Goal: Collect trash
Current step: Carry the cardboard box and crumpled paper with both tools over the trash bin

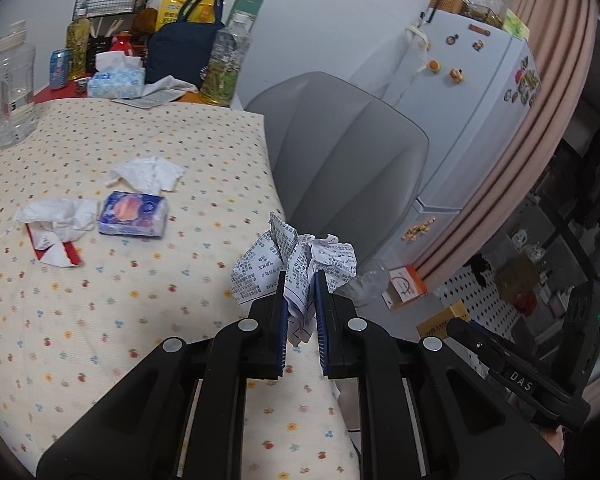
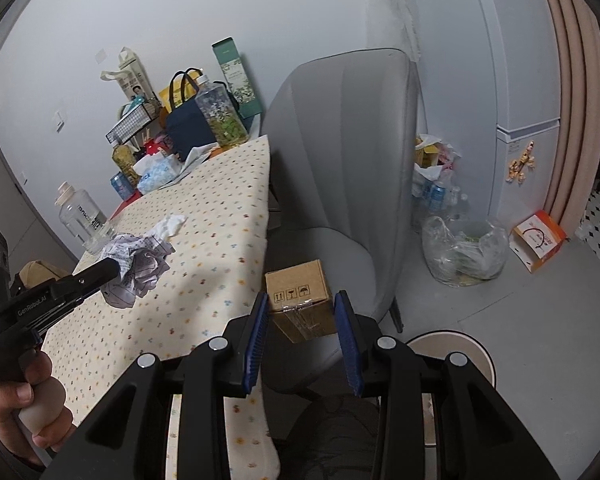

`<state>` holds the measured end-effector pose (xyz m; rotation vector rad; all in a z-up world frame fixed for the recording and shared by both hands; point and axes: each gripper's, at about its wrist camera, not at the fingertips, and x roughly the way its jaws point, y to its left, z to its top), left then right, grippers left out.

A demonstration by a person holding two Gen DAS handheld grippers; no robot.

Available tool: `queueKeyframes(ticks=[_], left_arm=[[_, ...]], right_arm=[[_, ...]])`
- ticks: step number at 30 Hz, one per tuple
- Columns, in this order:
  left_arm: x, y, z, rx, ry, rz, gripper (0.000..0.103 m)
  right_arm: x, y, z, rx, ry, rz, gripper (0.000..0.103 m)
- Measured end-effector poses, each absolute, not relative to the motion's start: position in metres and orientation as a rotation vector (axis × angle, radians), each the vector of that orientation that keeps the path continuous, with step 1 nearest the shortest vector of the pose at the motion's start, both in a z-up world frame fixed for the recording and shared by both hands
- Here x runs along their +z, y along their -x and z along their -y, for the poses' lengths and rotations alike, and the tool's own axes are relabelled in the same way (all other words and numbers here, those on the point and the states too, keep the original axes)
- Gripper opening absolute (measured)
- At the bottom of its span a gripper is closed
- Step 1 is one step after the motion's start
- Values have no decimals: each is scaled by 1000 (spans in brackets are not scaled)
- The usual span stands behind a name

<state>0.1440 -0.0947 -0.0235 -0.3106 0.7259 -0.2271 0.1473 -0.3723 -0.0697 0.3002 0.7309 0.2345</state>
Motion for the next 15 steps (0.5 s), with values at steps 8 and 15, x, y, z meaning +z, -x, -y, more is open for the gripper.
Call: queueKeyframes(ticks=[8,15], left_arm=[[-32,-155,130,-266,262,-763,13],[-44,-165,160,-300,220,-803,13]], right_arm=[[-88,-152,403,190,-324,-751,34],[-112,-155,424,153,-344,-785,34]])
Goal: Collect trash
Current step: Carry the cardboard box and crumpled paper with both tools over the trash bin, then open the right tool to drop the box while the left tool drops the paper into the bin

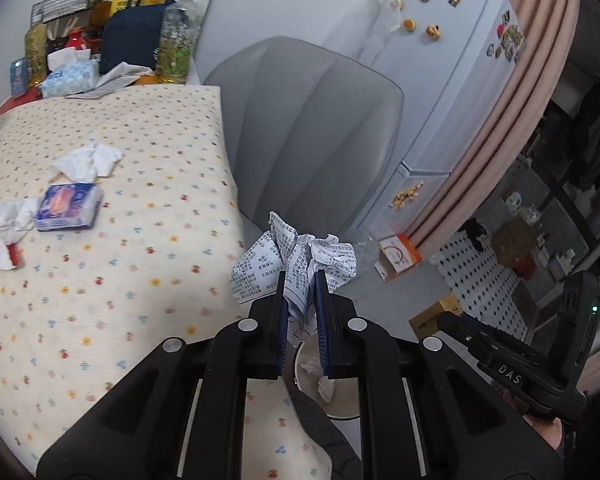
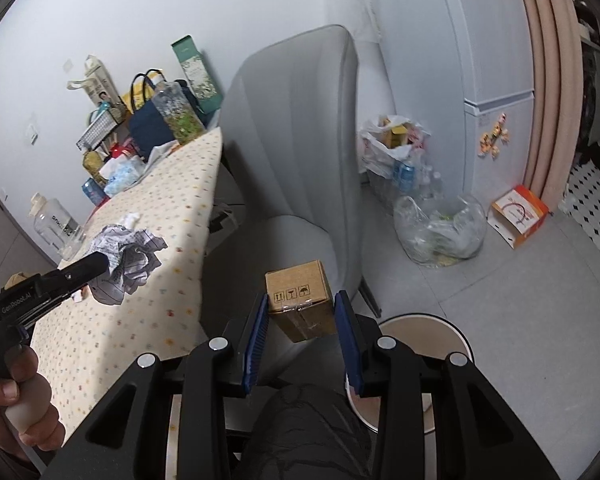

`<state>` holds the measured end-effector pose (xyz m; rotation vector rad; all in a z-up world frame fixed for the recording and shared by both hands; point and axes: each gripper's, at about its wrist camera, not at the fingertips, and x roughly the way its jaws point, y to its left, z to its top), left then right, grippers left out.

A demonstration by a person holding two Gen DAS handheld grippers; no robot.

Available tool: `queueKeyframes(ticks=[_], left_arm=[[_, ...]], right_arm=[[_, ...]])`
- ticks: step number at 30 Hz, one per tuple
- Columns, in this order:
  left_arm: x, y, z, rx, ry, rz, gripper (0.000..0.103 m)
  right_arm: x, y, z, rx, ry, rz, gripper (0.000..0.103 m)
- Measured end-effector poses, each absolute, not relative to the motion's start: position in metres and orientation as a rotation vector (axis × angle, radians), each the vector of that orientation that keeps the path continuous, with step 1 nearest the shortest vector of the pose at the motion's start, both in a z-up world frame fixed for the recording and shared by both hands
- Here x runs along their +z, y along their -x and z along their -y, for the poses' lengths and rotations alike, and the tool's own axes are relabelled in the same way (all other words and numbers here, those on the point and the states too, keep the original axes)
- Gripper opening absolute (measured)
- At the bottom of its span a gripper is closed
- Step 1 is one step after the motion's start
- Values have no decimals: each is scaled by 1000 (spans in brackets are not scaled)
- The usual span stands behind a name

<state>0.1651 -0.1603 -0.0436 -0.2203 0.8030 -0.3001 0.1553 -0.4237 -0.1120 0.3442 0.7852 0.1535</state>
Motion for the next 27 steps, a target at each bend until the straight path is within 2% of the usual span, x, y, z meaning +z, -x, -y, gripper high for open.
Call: queueKeyframes(ticks=[14,16,17,18,19,27], left_arm=[[-64,-181,206,-342,148,-871,13],[-67,-182,212,-347,138,-879,13],[-68,-182,216,-352,134,-884,13],[-68,-183,218,-356,131,-887,13],[-69,-182,220,-360,128,-889,13],[-80,-184,249,-408,84,-928,13]], right_arm=[[-158,-160,468,90,-418,-839,34],[-162,-160,474,83,-443,-835,37],[-164,-160,477,81,-456,-832,43],[-165,-159,480,74,-469,-828,60],[-164,-158,483,62,-474,-818,67],[-159,-146,513,-14,-495,-787,72]])
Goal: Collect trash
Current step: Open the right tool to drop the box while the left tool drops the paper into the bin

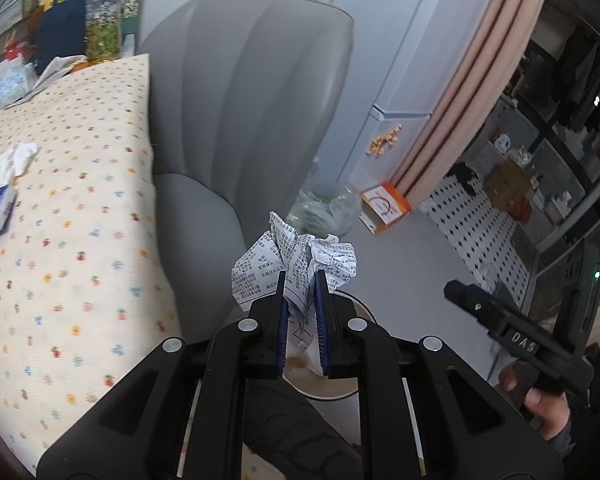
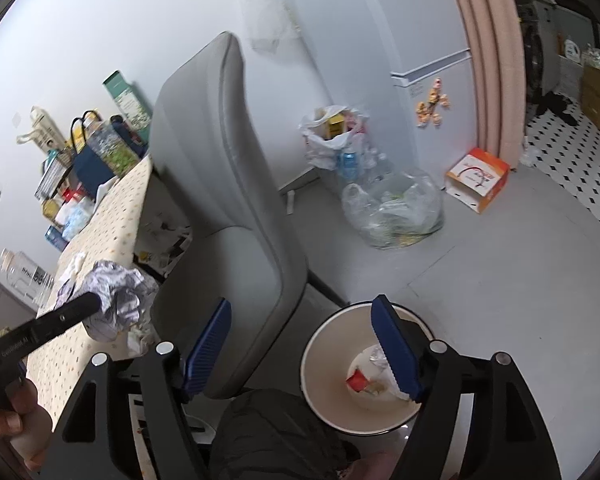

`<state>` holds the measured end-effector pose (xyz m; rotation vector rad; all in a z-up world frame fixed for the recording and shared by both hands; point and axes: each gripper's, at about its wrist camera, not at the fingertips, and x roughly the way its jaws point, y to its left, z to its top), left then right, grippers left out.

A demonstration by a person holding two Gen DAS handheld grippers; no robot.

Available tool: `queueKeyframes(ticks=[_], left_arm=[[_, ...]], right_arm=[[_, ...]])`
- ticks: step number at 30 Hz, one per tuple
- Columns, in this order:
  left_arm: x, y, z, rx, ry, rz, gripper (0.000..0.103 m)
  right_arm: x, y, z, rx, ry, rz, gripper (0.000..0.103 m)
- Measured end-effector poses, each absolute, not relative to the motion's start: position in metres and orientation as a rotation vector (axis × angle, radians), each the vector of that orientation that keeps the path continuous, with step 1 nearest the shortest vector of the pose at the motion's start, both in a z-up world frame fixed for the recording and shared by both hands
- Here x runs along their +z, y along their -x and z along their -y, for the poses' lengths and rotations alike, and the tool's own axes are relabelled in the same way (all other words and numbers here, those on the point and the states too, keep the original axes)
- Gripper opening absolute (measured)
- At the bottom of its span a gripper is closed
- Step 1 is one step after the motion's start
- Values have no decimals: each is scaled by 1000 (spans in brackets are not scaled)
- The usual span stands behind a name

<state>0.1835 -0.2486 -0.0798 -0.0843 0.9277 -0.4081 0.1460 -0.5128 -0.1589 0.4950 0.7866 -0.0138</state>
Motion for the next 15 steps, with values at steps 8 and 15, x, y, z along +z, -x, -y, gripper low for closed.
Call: queueKeyframes(ticks=[8,15], left_arm=[[-94,-183,286,-462,34,-981,13],[-104,-180,314,-537,54,-1029,80]], right_arm=[[-162,-130,546,-68,-525,-774,72],[-176,-122,565,-101,-553,-787,72]])
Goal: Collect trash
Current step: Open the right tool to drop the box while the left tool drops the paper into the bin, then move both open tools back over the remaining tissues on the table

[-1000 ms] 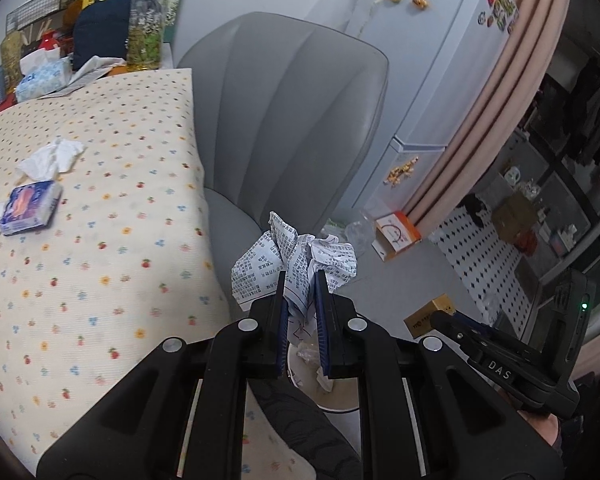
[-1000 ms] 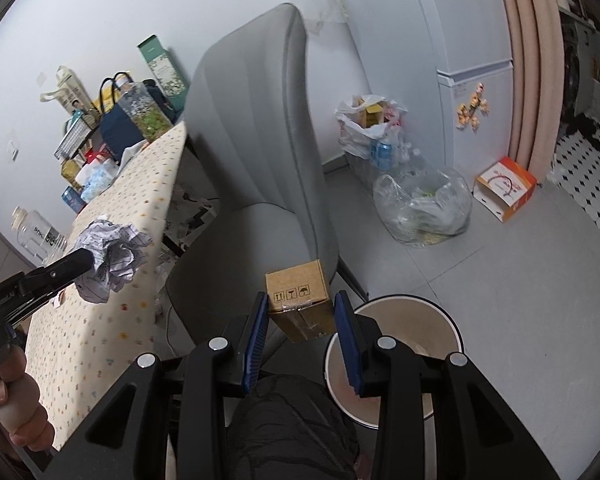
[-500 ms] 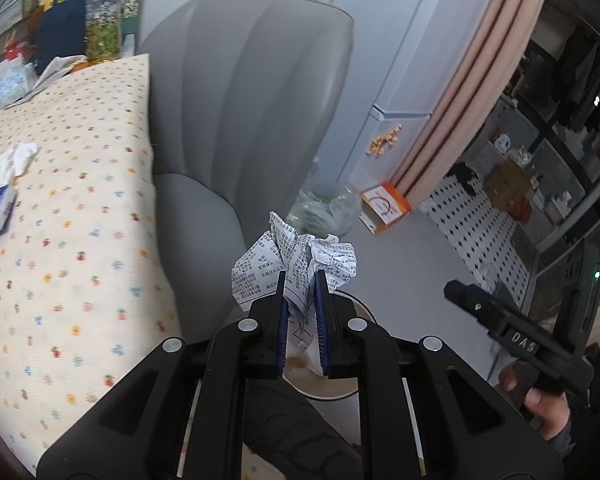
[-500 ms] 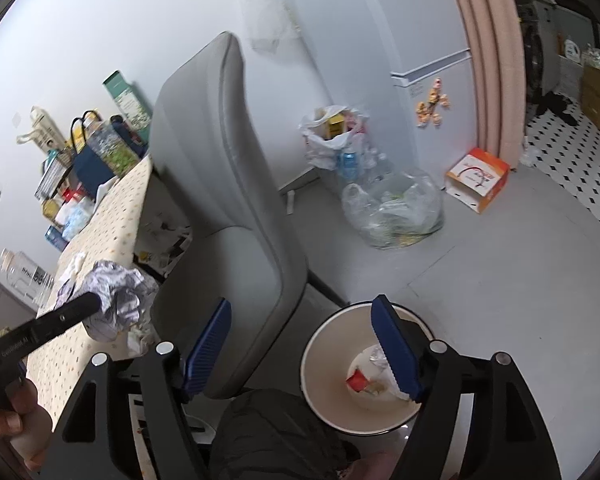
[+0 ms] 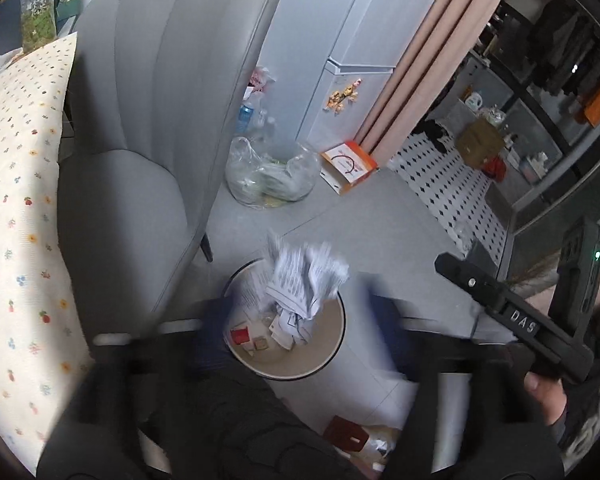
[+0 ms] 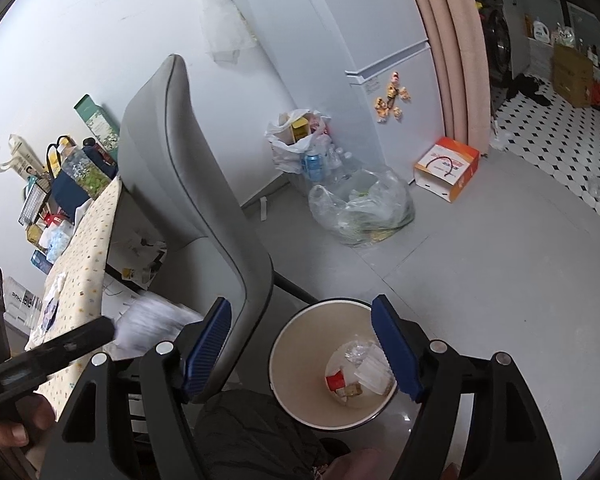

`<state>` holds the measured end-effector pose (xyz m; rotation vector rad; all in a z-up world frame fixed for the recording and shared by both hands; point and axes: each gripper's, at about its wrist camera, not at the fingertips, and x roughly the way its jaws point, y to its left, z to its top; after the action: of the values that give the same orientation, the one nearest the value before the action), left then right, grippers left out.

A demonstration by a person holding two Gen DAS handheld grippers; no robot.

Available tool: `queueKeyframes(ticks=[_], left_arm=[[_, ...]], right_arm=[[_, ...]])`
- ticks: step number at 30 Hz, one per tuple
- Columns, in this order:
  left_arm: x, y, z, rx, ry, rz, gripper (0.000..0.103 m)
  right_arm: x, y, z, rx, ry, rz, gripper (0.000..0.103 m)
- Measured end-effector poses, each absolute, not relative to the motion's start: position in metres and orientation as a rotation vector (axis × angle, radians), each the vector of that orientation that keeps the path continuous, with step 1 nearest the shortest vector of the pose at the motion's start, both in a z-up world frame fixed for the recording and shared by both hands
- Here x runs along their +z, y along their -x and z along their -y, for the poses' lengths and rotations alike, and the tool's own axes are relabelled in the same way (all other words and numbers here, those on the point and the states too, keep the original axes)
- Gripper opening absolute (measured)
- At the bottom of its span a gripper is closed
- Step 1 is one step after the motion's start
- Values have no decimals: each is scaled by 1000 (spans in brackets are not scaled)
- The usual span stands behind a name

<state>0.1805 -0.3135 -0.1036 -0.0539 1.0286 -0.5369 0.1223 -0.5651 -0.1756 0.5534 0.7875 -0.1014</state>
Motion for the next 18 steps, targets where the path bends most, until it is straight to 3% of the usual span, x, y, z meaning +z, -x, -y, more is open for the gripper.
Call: queueKeyframes(ticks=[8,18], left_arm=[[-96,-184,295,-479,93,-1015,96],[-74,-179,261,-435,140,-960,97]], right_arm=[[-180,-121,566,-97,-557,-797,73],[-159,-129,535,-52,-500,-781,88]])
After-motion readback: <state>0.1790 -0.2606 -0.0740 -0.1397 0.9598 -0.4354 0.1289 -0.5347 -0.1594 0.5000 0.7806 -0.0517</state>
